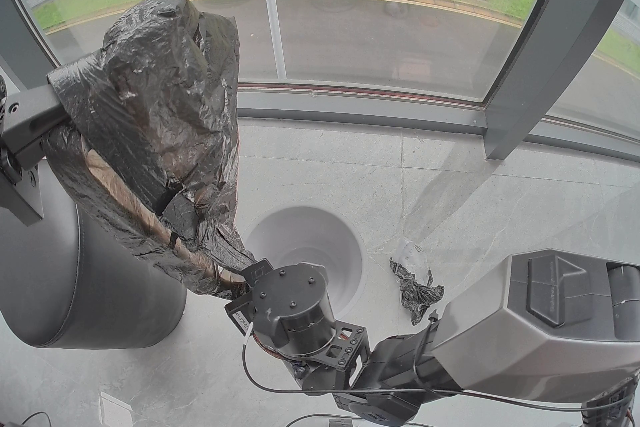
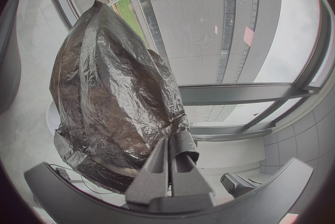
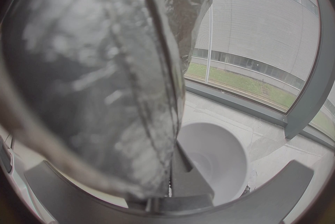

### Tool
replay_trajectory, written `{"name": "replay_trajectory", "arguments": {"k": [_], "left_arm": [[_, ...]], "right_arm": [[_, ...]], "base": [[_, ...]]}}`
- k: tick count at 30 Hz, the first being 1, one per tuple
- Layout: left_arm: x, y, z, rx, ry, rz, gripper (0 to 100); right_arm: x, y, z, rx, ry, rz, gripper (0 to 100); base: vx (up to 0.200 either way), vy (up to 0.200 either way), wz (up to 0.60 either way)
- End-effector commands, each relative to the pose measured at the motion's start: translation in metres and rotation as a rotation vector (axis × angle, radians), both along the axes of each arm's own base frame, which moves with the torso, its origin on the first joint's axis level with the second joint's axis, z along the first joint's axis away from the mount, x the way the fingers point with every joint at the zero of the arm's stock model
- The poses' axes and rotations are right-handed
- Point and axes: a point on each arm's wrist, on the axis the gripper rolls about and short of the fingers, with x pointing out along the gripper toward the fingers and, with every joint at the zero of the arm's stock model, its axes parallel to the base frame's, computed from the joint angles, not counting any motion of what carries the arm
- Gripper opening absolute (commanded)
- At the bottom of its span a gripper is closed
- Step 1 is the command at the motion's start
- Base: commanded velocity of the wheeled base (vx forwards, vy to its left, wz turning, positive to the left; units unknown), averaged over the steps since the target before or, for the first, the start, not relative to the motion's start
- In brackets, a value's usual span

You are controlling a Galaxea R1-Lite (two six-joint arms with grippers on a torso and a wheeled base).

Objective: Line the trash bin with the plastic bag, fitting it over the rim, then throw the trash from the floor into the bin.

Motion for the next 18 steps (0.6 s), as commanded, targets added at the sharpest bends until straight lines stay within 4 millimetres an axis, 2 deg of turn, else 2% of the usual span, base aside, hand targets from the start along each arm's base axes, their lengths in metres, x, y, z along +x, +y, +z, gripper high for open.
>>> {"name": "replay_trajectory", "arguments": {"k": [1,12,13,18], "left_arm": [[0.002,0.001,-0.001,0.003,0.006,0.013,0],[0.003,0.001,-0.002,0.005,0.008,0.015,0],[0.005,0.001,-0.004,0.012,0.014,0.027,0],[0.019,0.003,-0.014,0.047,0.025,0.075,0]], "right_arm": [[-0.009,-0.013,0.013,0.025,-0.013,0.005,0],[-0.02,-0.026,0.008,0.026,-0.012,0.012,0],[-0.028,-0.03,0.01,0.02,-0.008,0.026,0],[-0.038,-0.051,0.027,0.008,0.007,0.039,0]], "base": [[0.0,0.0,0.0],[0.0,0.0,0.0],[0.0,0.0,0.0],[0.0,0.0,0.0]]}}
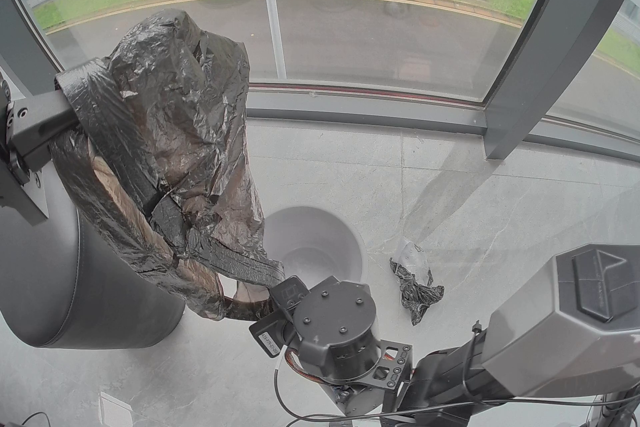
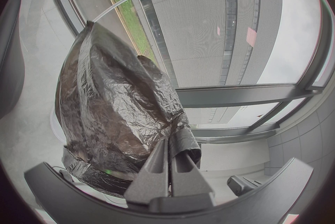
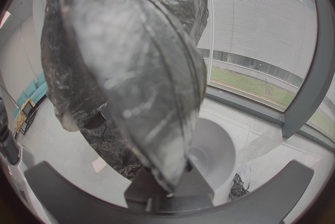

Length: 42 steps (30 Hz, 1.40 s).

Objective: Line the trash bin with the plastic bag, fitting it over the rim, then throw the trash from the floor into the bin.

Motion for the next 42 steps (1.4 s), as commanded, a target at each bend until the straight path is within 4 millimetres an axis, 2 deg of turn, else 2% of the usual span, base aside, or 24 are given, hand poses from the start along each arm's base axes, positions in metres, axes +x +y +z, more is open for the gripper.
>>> {"name": "replay_trajectory", "arguments": {"k": [1,7,9,10,11,13,14,16,17,20,21,29,39,42], "left_arm": [[0.016,0.0,-0.013,0.056,0.002,0.045,0],[0.019,-0.001,-0.058,0.31,-0.193,0.033,0],[0.018,-0.001,-0.063,0.339,-0.22,0.028,0],[0.019,-0.002,-0.073,0.386,-0.261,0.017,0],[0.019,-0.002,-0.074,0.391,-0.266,0.015,0],[0.022,-0.003,-0.078,0.415,-0.281,0.014,0],[0.022,-0.003,-0.078,0.417,-0.279,0.013,0],[0.024,-0.003,-0.08,0.422,-0.27,0.013,0],[0.025,-0.004,-0.084,0.428,-0.258,0.011,0],[0.026,-0.004,-0.088,0.429,-0.253,-0.001,0],[0.027,-0.004,-0.09,0.425,-0.257,-0.032,0],[0.049,0.006,-0.109,0.429,-0.163,-0.042,0],[0.074,0.012,-0.13,0.398,-0.05,-0.115,0],[0.076,0.011,-0.133,0.393,-0.035,-0.116,0]], "right_arm": [[-0.01,-0.02,0.025,0.012,0.007,0.008,0],[0.002,-0.053,0.061,0.048,0.136,0.001,0],[0.003,-0.059,0.066,0.04,0.169,0.007,0],[0.005,-0.073,0.081,-0.006,0.256,0.022,0],[0.005,-0.075,0.084,-0.018,0.27,0.021,0],[0.011,-0.091,0.102,-0.163,0.445,-0.035,0],[0.013,-0.093,0.106,-0.166,0.478,-0.047,0],[0.016,-0.092,0.12,-0.118,0.597,-0.063,0],[0.022,-0.091,0.13,-0.052,0.725,-0.035,0],[0.032,-0.097,0.139,-0.006,0.806,0.001,0],[0.041,-0.102,0.146,0.037,0.838,0.034,0],[0.048,-0.098,0.137,0.029,0.863,0.026,0],[0.043,-0.105,0.142,0.017,0.894,0.03,0],[0.039,-0.107,0.145,0.013,0.92,0.053,0]], "base": [[0.0,0.0,0.0],[0.0,0.0,0.0],[0.0,0.0,0.0],[0.0,0.0,0.0],[0.0,0.0,0.0],[0.0,0.0,0.0],[0.0,0.0,0.0],[0.0,0.0,0.0],[0.0,0.0,0.0],[0.0,0.0,0.0],[0.0,0.0,0.0],[0.0,0.0,0.0],[0.0,0.0,0.0],[0.0,0.0,0.0]]}}
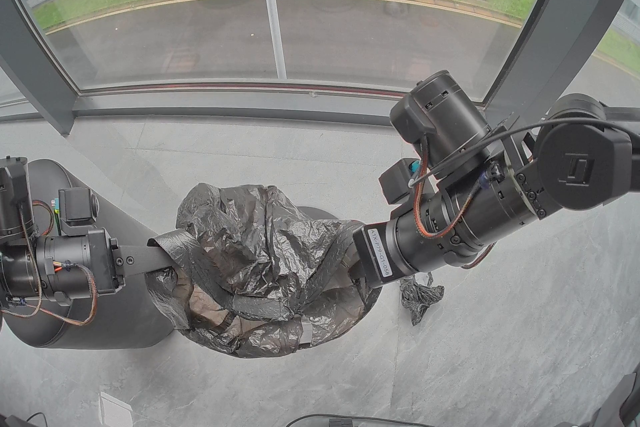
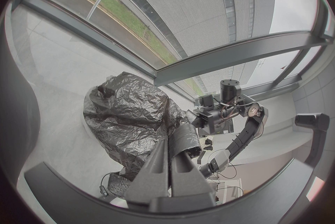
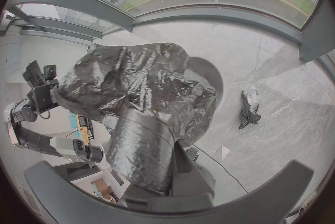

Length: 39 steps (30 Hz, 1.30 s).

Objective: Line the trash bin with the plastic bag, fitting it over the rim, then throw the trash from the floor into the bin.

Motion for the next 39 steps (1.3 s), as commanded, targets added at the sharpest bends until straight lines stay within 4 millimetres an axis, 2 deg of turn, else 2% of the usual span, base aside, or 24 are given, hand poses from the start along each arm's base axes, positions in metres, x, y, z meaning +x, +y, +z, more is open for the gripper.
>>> {"name": "replay_trajectory", "arguments": {"k": [1,5,9,18,25,29,33,39], "left_arm": [[0.012,-0.001,-0.014,0.001,0.076,0.009,0],[0.012,-0.003,-0.013,-0.028,0.121,0.003,0],[0.012,-0.003,-0.015,-0.043,0.143,-0.027,0],[0.028,-0.005,-0.029,-0.032,0.203,-0.016,0],[0.041,-0.005,-0.037,-0.036,0.192,-0.008,0],[0.052,-0.005,-0.045,-0.034,0.208,0.003,0],[0.063,-0.003,-0.053,-0.036,0.211,0.016,0],[0.076,0.001,-0.064,-0.038,0.212,0.038,0]], "right_arm": [[-0.007,-0.005,0.013,0.023,0.019,0.024,0],[-0.012,-0.01,0.02,0.001,0.074,0.04,0],[-0.013,-0.01,0.018,-0.009,0.091,0.044,0],[0.005,0.005,-0.005,-0.047,0.128,0.038,0],[0.027,0.016,-0.023,-0.025,0.105,0.018,0],[0.043,0.023,-0.044,-0.035,0.1,0.003,0],[0.057,0.025,-0.058,-0.029,0.094,-0.015,0],[0.067,0.027,-0.067,-0.015,0.077,-0.026,0]], "base": [[0.0,0.0,0.0],[0.0,0.0,0.0],[0.0,0.0,0.0],[0.0,0.0,0.0],[0.0,0.0,0.0],[0.0,0.0,0.0],[0.0,0.0,0.0],[0.0,0.0,0.0]]}}
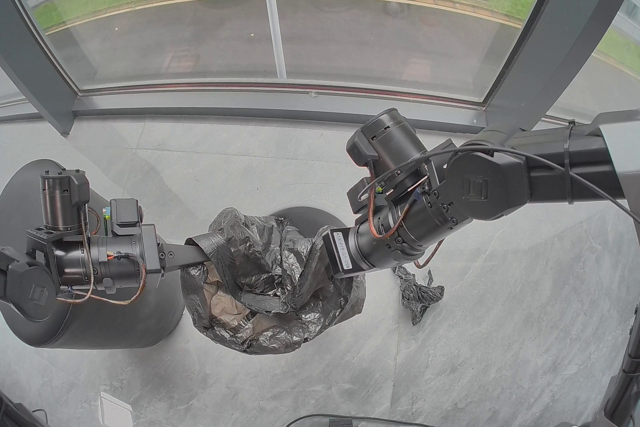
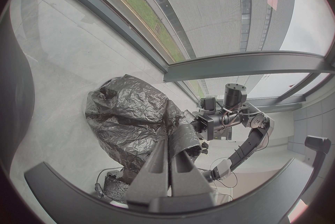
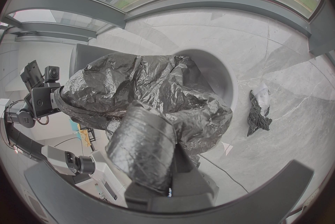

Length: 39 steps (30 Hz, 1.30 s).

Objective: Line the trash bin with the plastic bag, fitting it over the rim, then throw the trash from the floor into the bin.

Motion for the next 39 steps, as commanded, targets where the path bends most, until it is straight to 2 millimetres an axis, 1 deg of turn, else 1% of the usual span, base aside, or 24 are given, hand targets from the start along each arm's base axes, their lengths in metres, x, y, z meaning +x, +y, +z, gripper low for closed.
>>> {"name": "replay_trajectory", "arguments": {"k": [1,5,10,11,12,13,17,22,24,27,30,33,35,38,39], "left_arm": [[0.011,0.003,-0.015,0.006,0.043,0.017,0],[0.02,0.002,-0.023,0.005,0.027,0.02,0],[0.027,0.001,-0.027,0.001,0.007,0.02,0],[0.029,0.001,-0.028,0.0,0.002,0.02,0],[0.029,0.001,-0.028,0.0,0.002,0.02,0],[0.032,0.001,-0.03,0.0,-0.001,0.02,0],[0.039,0.0,-0.03,-0.009,-0.01,0.023,0],[0.047,0.001,-0.032,-0.018,-0.012,0.033,0],[0.051,0.0,-0.033,-0.021,-0.017,0.034,0],[0.053,-0.001,-0.034,-0.021,-0.023,0.034,0],[0.057,-0.001,-0.033,-0.023,-0.03,0.037,0],[0.058,-0.001,-0.034,-0.029,-0.019,0.041,0],[0.057,-0.001,-0.037,-0.03,-0.001,0.043,0],[0.051,-0.003,-0.044,-0.027,0.034,0.034,0],[0.049,-0.002,-0.046,-0.025,0.043,0.033,0]], "right_arm": [[0.009,0.002,-0.017,-0.018,0.019,-0.009,0],[0.018,0.008,-0.03,-0.008,0.003,-0.013,0],[0.024,0.015,-0.04,0.008,-0.02,-0.013,0],[0.027,0.017,-0.045,0.004,-0.032,-0.021,0],[0.027,0.017,-0.045,0.004,-0.032,-0.021,0],[0.029,0.02,-0.049,-0.003,-0.054,-0.037,0],[0.037,0.024,-0.052,0.022,-0.112,-0.057,0],[0.044,0.026,-0.056,0.051,-0.144,-0.065,0],[0.05,0.026,-0.06,0.069,-0.166,-0.076,0],[0.054,0.028,-0.062,0.085,-0.184,-0.08,0],[0.058,0.031,-0.067,0.104,-0.212,-0.077,0],[0.066,0.028,-0.076,0.102,-0.216,-0.089,0],[0.066,0.027,-0.08,0.094,-0.206,-0.093,0],[0.057,0.019,-0.091,0.061,-0.168,-0.094,0],[0.054,0.016,-0.092,0.057,-0.163,-0.093,0]], "base": [[0.0,0.0,0.0],[0.0,0.0,0.0],[0.0,0.0,0.0],[0.0,0.0,0.0],[0.0,0.0,0.0],[0.0,0.0,0.0],[0.0,0.0,0.0],[0.0,0.0,0.0],[0.0,0.0,0.0],[0.0,0.0,0.0],[0.0,0.0,0.0],[0.0,0.0,0.0],[0.0,0.0,0.0],[0.0,0.0,0.0],[0.0,0.0,0.0]]}}
